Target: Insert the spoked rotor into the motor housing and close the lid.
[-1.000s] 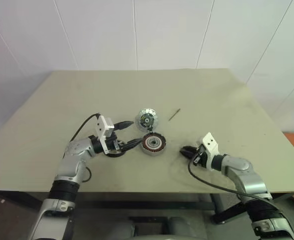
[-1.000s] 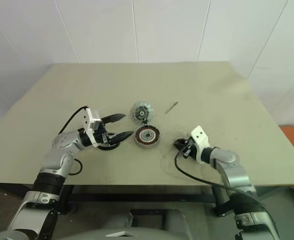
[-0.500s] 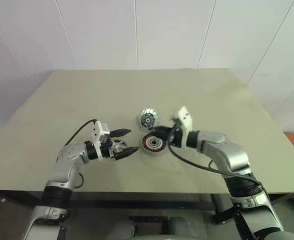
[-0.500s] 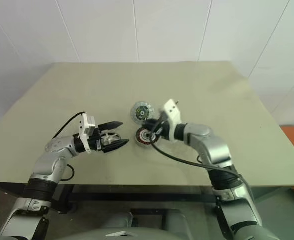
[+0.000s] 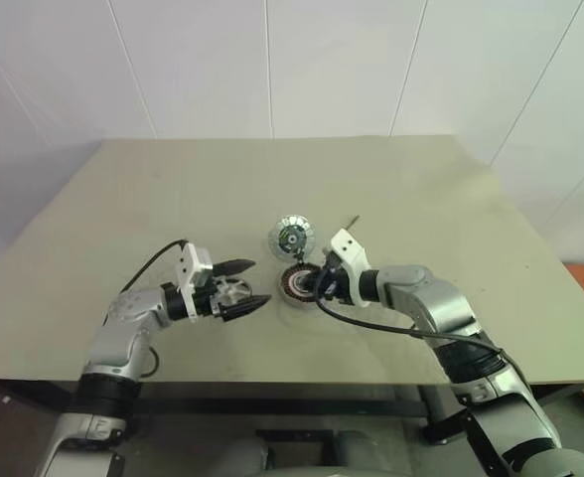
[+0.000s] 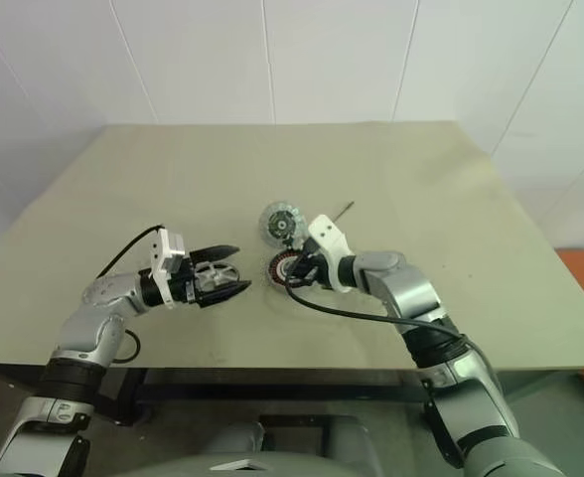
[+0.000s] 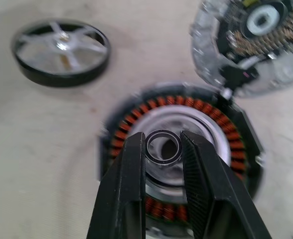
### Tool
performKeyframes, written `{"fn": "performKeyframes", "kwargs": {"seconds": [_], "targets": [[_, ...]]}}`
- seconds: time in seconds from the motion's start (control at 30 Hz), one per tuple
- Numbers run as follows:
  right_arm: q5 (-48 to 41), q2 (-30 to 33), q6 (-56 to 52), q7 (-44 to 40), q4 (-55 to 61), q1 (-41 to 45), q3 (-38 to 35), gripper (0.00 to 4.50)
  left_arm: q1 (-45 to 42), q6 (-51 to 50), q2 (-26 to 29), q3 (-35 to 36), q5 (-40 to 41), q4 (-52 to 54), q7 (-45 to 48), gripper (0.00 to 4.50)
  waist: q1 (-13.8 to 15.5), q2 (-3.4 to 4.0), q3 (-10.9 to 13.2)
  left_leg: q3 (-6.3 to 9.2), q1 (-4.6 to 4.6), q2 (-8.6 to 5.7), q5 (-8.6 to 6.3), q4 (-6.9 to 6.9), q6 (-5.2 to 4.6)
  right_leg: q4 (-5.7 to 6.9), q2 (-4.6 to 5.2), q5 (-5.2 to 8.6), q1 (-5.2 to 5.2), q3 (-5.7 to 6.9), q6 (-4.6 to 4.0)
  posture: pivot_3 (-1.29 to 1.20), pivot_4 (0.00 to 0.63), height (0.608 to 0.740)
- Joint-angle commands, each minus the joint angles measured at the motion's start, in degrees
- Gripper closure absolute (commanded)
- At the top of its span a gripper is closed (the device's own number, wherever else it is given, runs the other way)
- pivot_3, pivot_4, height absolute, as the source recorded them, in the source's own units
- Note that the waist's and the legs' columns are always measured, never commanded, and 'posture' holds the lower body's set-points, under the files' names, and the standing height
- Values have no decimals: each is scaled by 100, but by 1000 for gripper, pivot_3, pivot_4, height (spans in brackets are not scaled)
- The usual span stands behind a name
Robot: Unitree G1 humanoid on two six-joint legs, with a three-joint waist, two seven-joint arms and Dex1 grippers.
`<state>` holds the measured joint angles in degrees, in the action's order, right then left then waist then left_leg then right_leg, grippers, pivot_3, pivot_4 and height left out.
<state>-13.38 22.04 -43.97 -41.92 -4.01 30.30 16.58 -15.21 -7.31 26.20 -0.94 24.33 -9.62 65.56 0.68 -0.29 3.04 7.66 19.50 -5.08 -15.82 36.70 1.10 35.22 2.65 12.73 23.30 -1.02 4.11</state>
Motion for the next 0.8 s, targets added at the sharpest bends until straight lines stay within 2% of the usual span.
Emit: {"fn": "performKeyframes", "kwargs": {"seconds": [0.03,0.43,0.8], "targets": [[154,-11,220,-15,-40,176,28,3843,-3,37,-9,92,97,289,-31,0,0,0,0,0,0,0,0,0,0,0,0,-1,0,0,3,0,0,740],[488,-203,551,160,-303,107,66,3843,103,-34,-101,77,141,310,-77,0,1,0,0,0,-1,0,0,-1,0,0,0,-1,-1,0,2,0,0,740],[548,-204,532,-41,-139,-10,144,3843,62,-51,-144,91,115,263,-103,0,0,0,0,0,-1,0,0,-1,0,0,-1,0,-1,0,1,0,0,740]]}}
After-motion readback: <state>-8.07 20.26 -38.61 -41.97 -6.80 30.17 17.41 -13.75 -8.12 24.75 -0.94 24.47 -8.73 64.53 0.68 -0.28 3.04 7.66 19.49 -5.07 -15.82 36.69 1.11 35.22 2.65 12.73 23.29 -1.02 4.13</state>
